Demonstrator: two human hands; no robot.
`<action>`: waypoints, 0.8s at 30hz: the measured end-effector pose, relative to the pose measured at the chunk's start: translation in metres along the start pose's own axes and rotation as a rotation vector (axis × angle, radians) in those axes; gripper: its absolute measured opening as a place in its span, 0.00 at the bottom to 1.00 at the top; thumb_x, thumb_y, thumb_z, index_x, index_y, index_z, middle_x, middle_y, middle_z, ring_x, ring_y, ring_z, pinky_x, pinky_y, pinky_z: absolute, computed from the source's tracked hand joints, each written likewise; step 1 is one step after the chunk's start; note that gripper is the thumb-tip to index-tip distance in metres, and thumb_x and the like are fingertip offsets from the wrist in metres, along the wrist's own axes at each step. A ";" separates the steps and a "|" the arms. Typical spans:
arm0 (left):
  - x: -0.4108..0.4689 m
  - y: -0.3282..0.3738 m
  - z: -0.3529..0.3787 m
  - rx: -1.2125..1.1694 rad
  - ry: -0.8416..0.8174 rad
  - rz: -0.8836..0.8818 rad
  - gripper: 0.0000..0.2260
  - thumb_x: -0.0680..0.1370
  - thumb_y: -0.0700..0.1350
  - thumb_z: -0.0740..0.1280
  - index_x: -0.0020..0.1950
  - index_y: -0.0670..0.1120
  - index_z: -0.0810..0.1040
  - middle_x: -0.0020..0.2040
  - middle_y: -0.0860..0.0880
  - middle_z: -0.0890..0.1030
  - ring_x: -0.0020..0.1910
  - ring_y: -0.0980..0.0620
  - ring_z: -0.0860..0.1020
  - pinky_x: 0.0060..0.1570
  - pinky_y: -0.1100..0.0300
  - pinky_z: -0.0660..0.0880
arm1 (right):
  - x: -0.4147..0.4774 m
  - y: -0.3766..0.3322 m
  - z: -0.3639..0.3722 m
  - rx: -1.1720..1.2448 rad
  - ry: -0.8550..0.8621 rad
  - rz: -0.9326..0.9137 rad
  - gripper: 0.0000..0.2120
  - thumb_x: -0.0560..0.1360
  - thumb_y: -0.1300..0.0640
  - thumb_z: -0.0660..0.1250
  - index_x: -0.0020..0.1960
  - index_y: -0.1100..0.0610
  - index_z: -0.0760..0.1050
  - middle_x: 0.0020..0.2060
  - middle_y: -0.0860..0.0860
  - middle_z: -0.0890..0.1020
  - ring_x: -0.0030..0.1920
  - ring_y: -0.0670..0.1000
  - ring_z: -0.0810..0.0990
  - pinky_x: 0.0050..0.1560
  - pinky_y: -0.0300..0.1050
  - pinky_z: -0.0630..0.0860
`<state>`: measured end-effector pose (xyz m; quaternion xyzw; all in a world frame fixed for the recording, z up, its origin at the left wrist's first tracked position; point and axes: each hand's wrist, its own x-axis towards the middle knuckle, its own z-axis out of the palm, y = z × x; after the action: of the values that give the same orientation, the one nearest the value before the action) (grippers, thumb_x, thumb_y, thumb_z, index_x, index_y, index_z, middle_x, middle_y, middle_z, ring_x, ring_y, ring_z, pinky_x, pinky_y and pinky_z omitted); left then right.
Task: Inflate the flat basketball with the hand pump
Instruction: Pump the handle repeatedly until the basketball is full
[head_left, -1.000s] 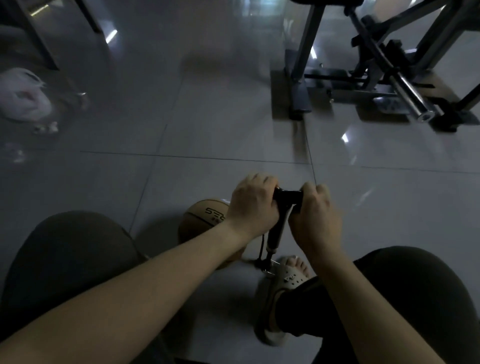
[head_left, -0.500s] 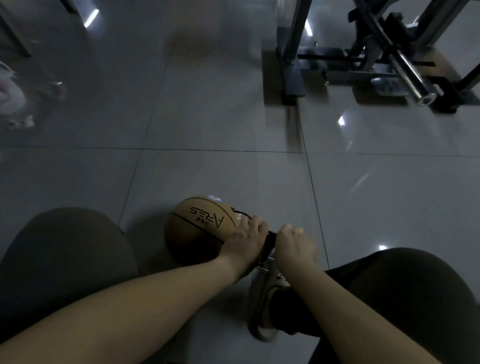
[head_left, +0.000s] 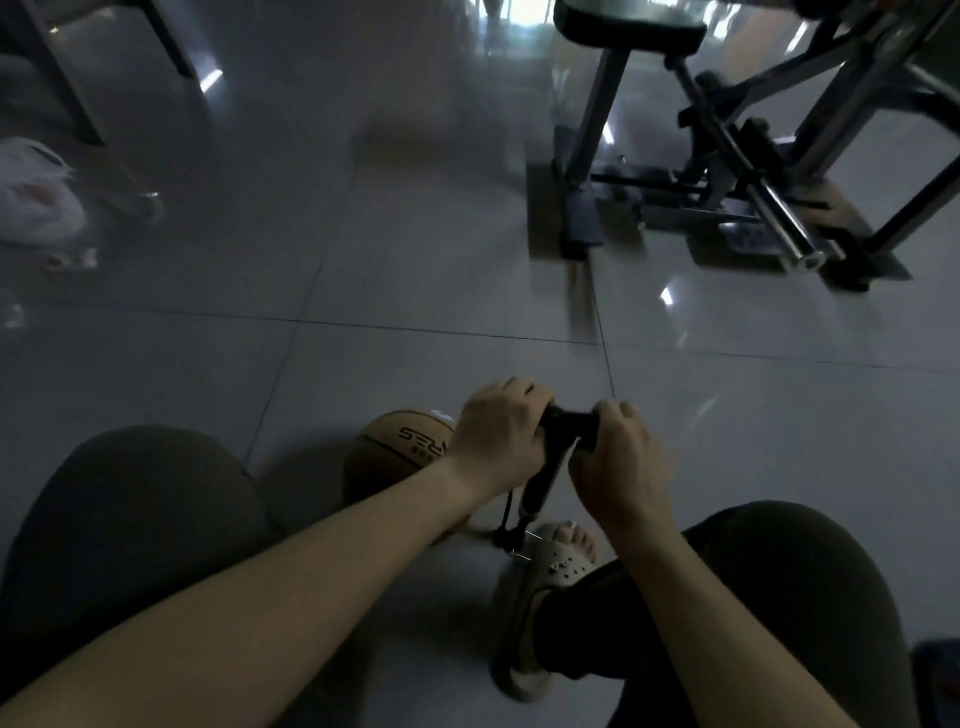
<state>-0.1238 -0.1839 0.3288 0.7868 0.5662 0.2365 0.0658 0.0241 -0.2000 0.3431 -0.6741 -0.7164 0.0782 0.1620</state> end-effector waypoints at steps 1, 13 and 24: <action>0.006 0.002 -0.012 -0.007 0.055 0.006 0.07 0.73 0.47 0.59 0.45 0.47 0.73 0.41 0.50 0.74 0.36 0.52 0.67 0.34 0.60 0.57 | 0.003 -0.003 -0.007 0.031 0.075 -0.030 0.05 0.73 0.54 0.61 0.46 0.55 0.70 0.43 0.50 0.72 0.34 0.50 0.71 0.33 0.45 0.72; -0.027 0.004 0.067 0.175 -0.084 -0.096 0.05 0.72 0.42 0.62 0.47 0.45 0.72 0.43 0.46 0.74 0.39 0.47 0.74 0.30 0.60 0.66 | 0.003 0.013 0.045 -0.331 -0.276 0.147 0.05 0.78 0.62 0.63 0.52 0.56 0.68 0.44 0.52 0.69 0.35 0.48 0.67 0.35 0.40 0.65; -0.047 -0.010 0.102 0.251 -0.442 -0.049 0.14 0.78 0.40 0.48 0.60 0.42 0.68 0.59 0.38 0.69 0.56 0.40 0.71 0.51 0.49 0.73 | -0.011 0.018 0.078 -0.342 -0.621 0.252 0.17 0.77 0.59 0.67 0.64 0.57 0.67 0.58 0.56 0.72 0.57 0.57 0.77 0.49 0.50 0.80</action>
<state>-0.0979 -0.2073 0.2211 0.8074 0.5821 -0.0151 0.0955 0.0150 -0.2015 0.2624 -0.7184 -0.6457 0.1774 -0.1886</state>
